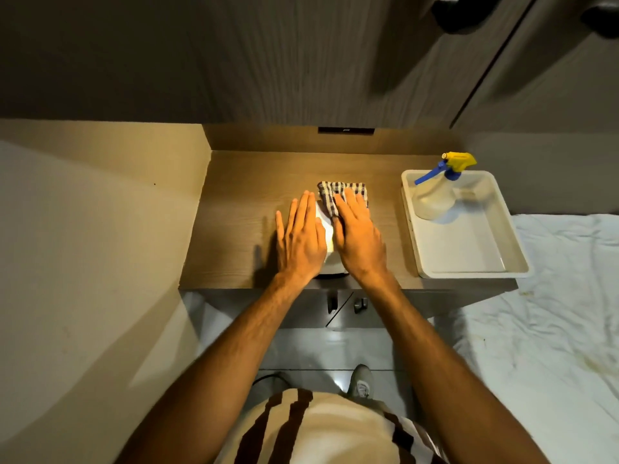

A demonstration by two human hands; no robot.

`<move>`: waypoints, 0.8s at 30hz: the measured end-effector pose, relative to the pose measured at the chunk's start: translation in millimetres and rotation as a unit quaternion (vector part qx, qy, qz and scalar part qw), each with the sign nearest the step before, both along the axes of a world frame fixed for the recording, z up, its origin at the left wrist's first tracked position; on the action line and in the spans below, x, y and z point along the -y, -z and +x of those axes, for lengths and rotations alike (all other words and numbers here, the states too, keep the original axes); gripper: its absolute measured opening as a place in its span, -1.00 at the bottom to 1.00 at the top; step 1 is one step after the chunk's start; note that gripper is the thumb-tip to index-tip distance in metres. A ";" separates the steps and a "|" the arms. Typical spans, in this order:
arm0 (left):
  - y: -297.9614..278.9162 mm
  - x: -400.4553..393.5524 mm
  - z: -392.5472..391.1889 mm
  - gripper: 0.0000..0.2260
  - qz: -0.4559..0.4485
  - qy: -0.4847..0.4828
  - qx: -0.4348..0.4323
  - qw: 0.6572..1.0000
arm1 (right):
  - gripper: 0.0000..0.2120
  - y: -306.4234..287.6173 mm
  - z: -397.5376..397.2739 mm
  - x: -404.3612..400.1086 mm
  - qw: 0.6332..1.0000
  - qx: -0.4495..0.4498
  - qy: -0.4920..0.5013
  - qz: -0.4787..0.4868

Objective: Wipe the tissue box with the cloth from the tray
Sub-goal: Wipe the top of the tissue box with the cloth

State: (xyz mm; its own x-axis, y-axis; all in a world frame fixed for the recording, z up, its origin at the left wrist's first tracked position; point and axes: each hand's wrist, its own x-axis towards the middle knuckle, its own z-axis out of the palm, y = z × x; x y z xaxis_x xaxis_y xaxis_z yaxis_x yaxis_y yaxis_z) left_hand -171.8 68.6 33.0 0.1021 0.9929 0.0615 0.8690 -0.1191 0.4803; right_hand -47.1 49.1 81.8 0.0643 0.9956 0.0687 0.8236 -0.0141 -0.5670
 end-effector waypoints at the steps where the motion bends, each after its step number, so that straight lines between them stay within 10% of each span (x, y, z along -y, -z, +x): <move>1: -0.5 0.7 1.2 -0.45 0.001 -0.005 0.004 1.000 | -0.49 2.1 -2.5 9.2 1.000 -0.016 0.018 0.001; 24: -2.8 -1.1 -1.6 -0.47 -0.024 0.022 -0.024 0.999 | -0.55 -4.1 -8.5 -4.0 0.998 0.057 -0.032 0.014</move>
